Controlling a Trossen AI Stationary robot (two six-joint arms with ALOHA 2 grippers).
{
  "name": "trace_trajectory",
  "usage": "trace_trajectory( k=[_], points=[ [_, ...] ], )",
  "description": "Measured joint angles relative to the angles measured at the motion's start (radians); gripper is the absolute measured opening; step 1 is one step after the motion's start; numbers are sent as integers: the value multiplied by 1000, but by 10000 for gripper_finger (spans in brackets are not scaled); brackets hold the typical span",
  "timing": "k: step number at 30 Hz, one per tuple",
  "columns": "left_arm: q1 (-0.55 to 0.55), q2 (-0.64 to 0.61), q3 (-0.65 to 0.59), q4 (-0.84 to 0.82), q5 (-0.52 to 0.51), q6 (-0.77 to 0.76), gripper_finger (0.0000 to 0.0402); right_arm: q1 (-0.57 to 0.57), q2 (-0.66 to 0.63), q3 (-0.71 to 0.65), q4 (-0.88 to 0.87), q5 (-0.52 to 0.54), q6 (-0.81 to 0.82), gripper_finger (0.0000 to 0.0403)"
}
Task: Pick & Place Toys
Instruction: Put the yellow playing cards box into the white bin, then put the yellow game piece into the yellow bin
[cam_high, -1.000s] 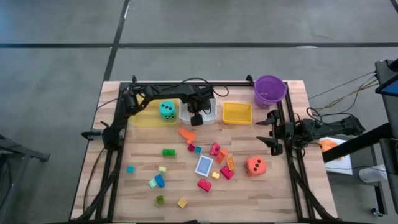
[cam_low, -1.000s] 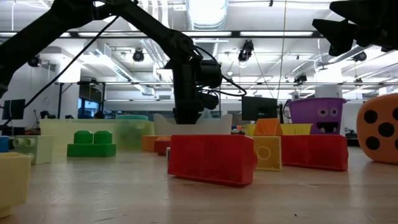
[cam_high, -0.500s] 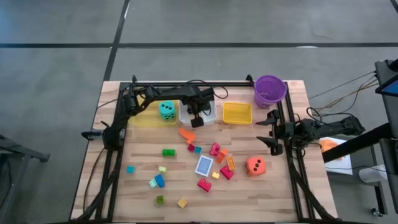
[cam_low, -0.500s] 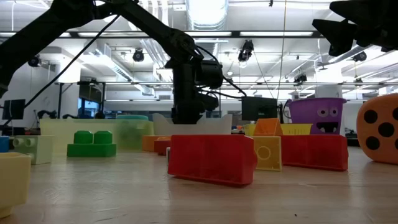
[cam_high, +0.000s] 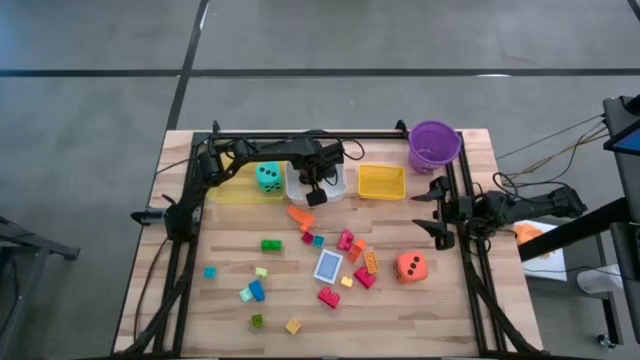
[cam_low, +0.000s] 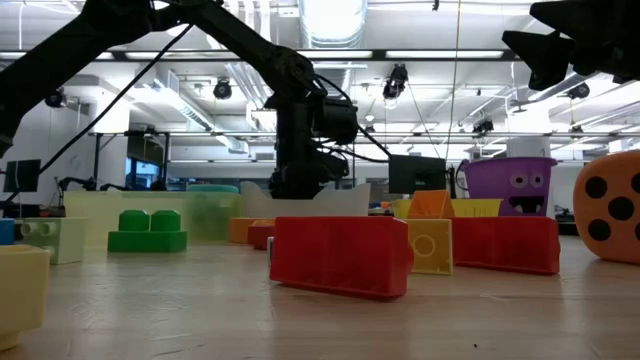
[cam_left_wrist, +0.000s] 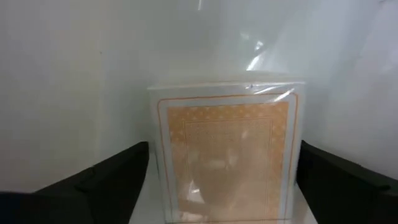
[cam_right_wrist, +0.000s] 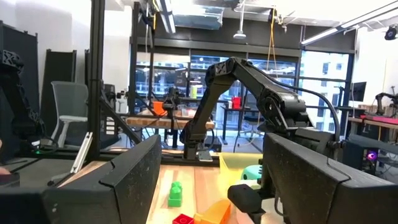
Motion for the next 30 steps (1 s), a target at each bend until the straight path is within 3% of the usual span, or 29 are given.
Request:
trace_trajectory(
  k=[13,24,30],
  points=[
    [-11,-2,115,-121,-17,22,354,0,0,0,0,0,0,280],
    [-32,-10,289,-410,20,-21,354,0,0,0,0,0,0,280],
    [-68,-85,259,-490,73,-73,354,0,0,0,0,0,0,280]
  ],
)
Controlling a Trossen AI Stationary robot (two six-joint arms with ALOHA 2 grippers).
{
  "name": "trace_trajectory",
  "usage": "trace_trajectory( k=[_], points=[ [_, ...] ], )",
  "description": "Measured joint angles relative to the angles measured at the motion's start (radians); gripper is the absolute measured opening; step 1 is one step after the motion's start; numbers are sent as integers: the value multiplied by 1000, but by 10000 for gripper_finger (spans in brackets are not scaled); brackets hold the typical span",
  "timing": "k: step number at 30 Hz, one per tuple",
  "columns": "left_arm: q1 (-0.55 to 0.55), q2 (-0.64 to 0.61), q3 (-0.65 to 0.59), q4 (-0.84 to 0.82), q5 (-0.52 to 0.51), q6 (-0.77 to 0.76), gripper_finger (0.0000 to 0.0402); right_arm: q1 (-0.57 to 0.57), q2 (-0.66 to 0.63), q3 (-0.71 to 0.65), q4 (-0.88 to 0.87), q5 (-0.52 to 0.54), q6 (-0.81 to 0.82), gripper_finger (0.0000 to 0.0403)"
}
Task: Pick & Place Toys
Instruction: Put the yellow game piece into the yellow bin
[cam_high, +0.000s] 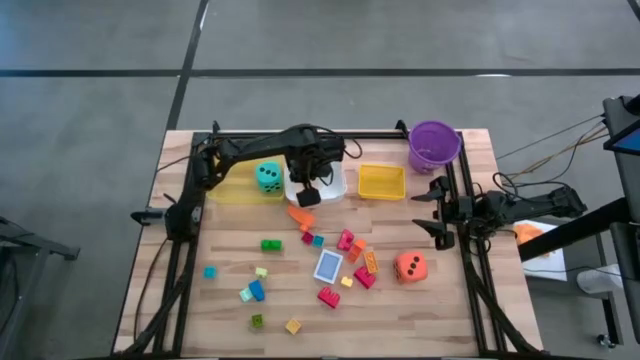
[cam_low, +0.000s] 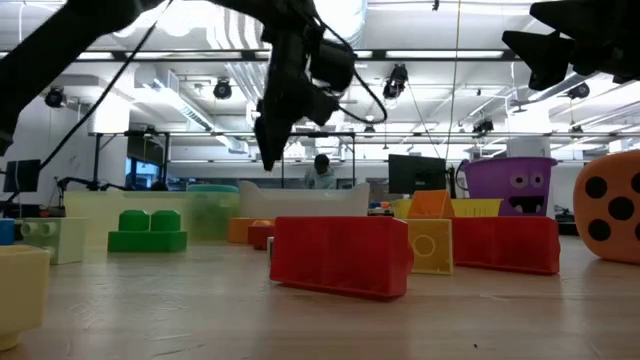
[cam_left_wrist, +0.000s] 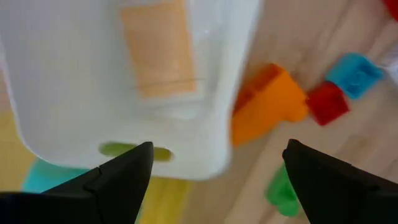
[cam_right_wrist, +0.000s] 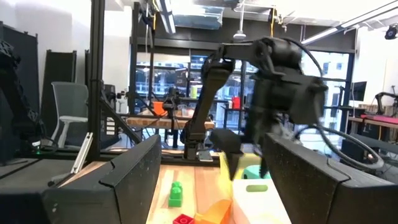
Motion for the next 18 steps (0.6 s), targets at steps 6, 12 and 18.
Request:
trace_trajectory(
  k=[6,12,18],
  points=[
    [-96,-166,-134,84,-73,-201,354,0,0,0,0,0,2,280],
    [-269,-427,-403,361,-210,-360,354,0,0,0,0,0,2,280],
    [-409,-676,-722,705,-318,-447,354,0,0,0,0,0,2,280]
  ],
)
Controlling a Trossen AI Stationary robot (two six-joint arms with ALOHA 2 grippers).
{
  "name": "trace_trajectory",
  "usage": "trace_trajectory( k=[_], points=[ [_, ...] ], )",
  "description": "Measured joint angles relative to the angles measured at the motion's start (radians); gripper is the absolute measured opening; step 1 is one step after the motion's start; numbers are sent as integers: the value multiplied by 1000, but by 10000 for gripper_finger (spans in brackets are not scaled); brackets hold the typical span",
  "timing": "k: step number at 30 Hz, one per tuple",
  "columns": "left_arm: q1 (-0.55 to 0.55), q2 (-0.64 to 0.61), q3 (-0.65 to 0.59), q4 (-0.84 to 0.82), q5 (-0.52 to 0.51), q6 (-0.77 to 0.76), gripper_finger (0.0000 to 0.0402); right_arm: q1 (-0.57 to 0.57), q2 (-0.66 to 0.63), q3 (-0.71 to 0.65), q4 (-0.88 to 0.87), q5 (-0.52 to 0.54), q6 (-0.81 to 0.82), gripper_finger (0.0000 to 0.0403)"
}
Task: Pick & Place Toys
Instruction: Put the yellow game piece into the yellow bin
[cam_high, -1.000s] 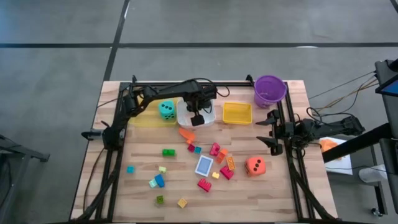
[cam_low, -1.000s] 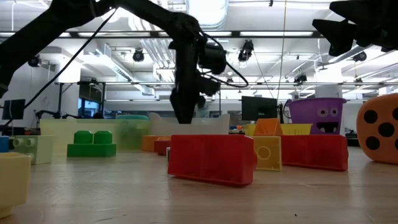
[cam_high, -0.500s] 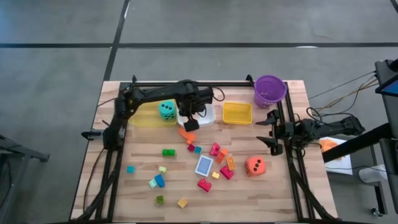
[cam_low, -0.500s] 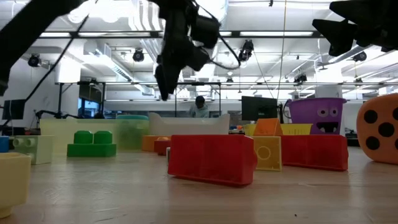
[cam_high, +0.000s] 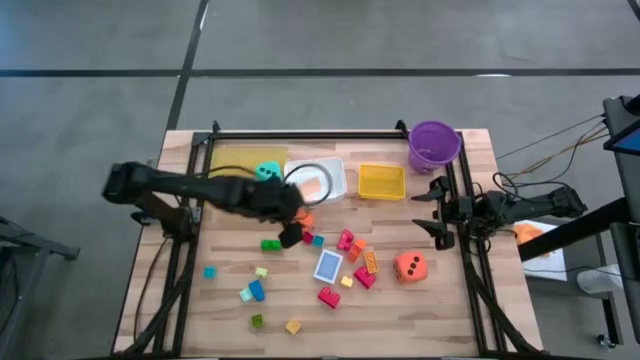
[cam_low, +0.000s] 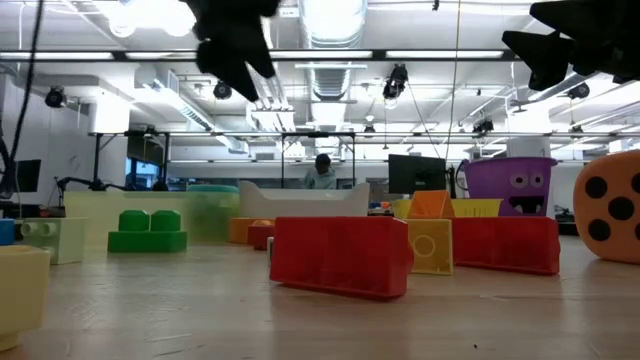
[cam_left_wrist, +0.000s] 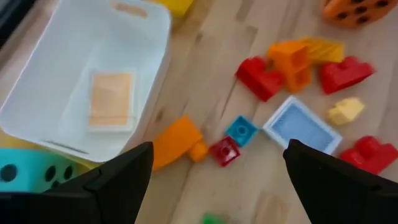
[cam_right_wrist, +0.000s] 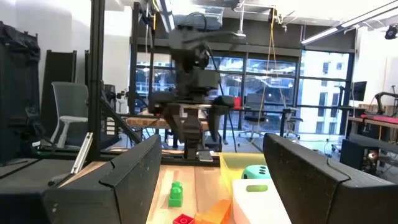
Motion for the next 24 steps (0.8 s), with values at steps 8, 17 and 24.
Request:
trace_trajectory(
  k=[8,17,24],
  points=[
    [-44,-252,-345,428,-91,-43,354,0,0,0,0,0,-2,280],
    [-52,-353,-511,611,-82,-56,354,0,0,0,19,-4,-35,280],
    [-55,-355,-521,608,-67,-60,354,0,12,149,-175,-188,43,280]
  ],
)
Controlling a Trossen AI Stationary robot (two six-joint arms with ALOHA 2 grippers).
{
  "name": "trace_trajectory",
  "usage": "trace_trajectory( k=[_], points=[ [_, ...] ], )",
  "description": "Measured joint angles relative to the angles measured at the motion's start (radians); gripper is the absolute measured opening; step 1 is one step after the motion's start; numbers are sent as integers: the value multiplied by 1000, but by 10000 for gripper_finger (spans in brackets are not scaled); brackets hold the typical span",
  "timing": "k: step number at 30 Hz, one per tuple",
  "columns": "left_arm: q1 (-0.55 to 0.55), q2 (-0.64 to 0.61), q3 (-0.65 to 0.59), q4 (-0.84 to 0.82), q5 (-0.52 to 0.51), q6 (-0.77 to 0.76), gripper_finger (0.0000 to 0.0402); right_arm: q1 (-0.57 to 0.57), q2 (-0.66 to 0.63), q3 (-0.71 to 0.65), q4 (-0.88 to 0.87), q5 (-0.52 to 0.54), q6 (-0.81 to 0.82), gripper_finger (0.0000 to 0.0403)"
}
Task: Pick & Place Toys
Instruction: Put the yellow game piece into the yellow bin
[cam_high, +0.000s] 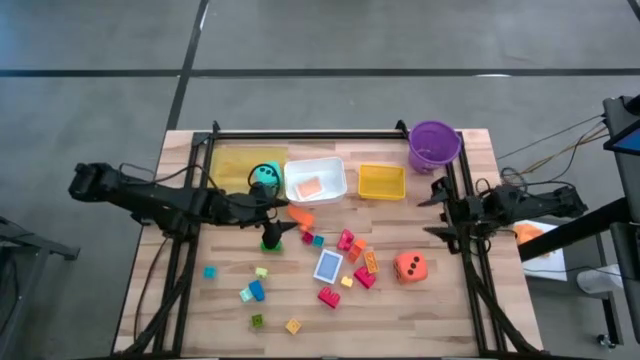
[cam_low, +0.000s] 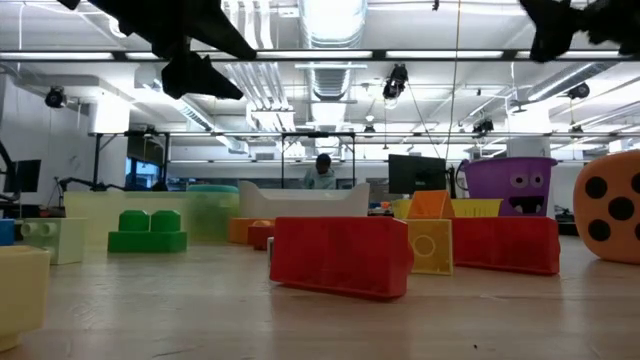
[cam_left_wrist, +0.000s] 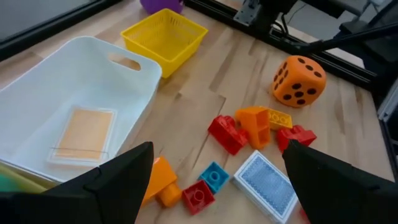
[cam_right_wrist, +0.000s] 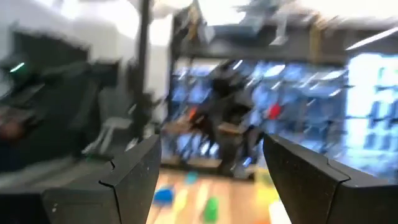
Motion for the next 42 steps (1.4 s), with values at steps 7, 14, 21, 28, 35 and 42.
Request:
trace_trajectory(
  k=[7,14,21,28,35,42],
  points=[
    [0,0,0,-20,12,48,354,0,154,267,-484,-16,345,280],
    [0,-2,0,-42,26,69,354,0,323,312,-465,-87,603,280],
    [-4,-50,0,-58,59,65,354,0,476,315,-367,-43,686,280],
    [-11,-102,0,-82,59,56,354,0,601,386,-366,-83,686,280],
    [-11,-120,0,-126,59,56,354,1,756,479,-519,63,998,276],
    [-11,-120,0,-157,59,33,354,17,1014,637,-810,92,1134,225]
  ],
)
